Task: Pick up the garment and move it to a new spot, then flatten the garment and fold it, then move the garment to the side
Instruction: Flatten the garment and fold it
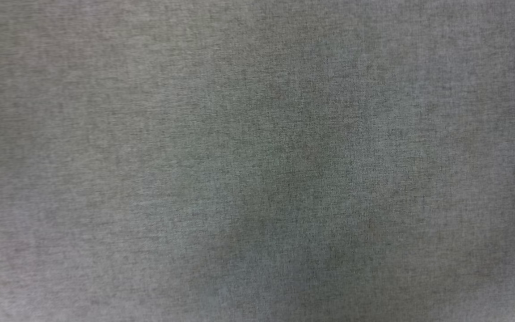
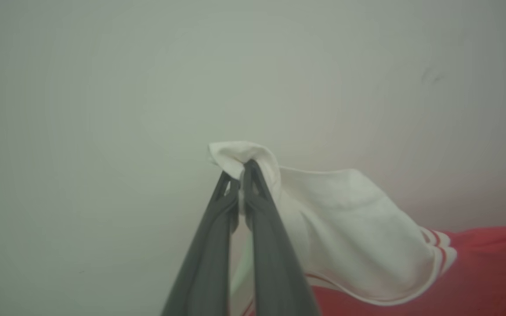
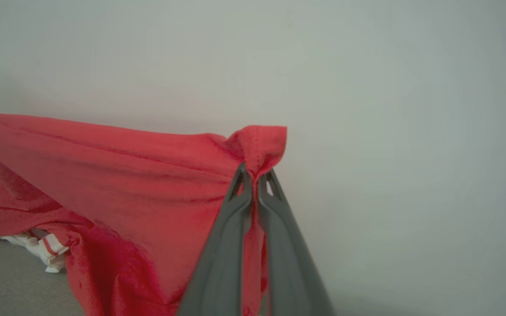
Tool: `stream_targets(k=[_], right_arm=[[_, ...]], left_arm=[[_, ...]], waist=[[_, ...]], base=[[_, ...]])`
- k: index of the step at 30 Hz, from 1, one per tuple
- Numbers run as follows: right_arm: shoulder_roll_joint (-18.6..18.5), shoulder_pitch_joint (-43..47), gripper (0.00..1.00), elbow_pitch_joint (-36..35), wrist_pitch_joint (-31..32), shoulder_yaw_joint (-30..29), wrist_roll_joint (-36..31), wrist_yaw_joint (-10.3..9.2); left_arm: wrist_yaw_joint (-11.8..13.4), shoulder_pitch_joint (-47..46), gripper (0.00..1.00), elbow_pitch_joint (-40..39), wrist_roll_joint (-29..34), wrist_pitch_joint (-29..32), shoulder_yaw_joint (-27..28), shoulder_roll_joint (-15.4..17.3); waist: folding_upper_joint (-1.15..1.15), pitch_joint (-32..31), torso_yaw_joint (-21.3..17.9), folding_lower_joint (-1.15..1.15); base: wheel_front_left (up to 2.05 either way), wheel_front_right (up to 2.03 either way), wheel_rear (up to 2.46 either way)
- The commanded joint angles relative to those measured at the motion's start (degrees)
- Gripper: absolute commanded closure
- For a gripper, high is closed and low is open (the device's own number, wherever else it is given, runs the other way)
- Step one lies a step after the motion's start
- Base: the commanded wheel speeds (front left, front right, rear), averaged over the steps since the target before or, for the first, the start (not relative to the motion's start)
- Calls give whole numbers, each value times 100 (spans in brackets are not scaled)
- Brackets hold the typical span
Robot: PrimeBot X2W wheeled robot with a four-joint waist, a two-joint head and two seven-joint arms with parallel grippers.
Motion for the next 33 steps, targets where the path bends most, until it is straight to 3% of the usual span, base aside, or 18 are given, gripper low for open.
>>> stream_targets(k=[1, 11, 19, 25, 33], right_arm=[[10, 131, 100, 46, -31, 21, 38, -8], [-330, 1386, 100, 166, -125, 584, 600, -8], [-663, 3372, 100, -236, -162, 1139, 1189, -9], [-961, 4891, 100, -708, -86, 1391, 1533, -10], [-1403, 6783, 100, -1652, 165, 1249, 1777, -11]], left_arm=[[-24, 118, 100, 33, -30, -61, 9, -43], [-435, 1548, 100, 290, -491, -293, 163, -394], [-557, 3902, 100, -95, -831, -337, 456, -443], [-283, 5937, 100, -789, -797, -340, 711, -493], [396, 8334, 100, -2294, -842, -42, 722, -324]], waist=[[0, -42, 36, -1], [0, -819, 325, -1], [0, -2088, 374, -1], [0, -2968, 372, -1], [0, -3792, 410, -1]], base=[[0, 0, 0], [0, 0, 0], [0, 0, 0], [0, 0, 0], [0, 0, 0]])
